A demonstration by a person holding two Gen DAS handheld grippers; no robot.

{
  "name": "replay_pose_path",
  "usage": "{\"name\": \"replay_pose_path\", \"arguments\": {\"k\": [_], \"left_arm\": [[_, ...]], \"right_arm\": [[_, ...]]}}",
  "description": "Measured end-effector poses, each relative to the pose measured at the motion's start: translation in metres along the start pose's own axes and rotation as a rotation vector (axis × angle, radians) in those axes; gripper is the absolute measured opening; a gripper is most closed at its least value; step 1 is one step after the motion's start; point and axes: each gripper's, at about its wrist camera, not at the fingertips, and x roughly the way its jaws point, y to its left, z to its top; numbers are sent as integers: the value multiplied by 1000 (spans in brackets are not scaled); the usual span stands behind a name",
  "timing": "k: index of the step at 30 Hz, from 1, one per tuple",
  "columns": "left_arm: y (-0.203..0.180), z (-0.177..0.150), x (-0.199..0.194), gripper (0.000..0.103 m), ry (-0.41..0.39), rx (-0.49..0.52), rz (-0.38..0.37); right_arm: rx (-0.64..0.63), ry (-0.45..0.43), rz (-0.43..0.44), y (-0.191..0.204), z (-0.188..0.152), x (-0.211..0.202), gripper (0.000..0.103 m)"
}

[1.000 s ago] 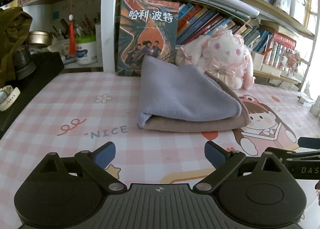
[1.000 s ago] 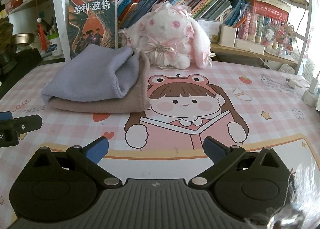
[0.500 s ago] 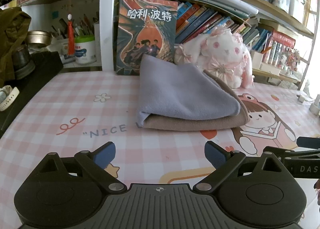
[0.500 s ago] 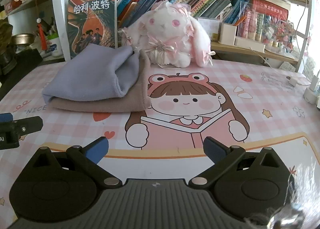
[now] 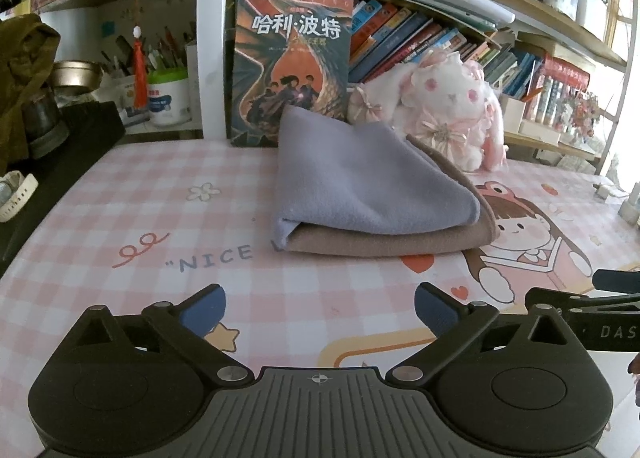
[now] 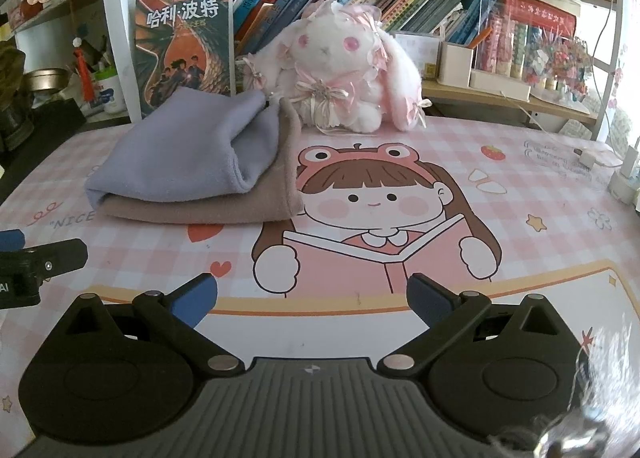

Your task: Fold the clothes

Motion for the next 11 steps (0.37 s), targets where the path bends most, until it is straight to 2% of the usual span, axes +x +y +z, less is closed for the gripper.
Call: {"name": "replay_pose_path", "arguments": {"k": [11], "left_arm": [[-2,0,-2,103,-18,25,0]], "right_arm": [[-2,8,0,2,-3,1,102]]}}
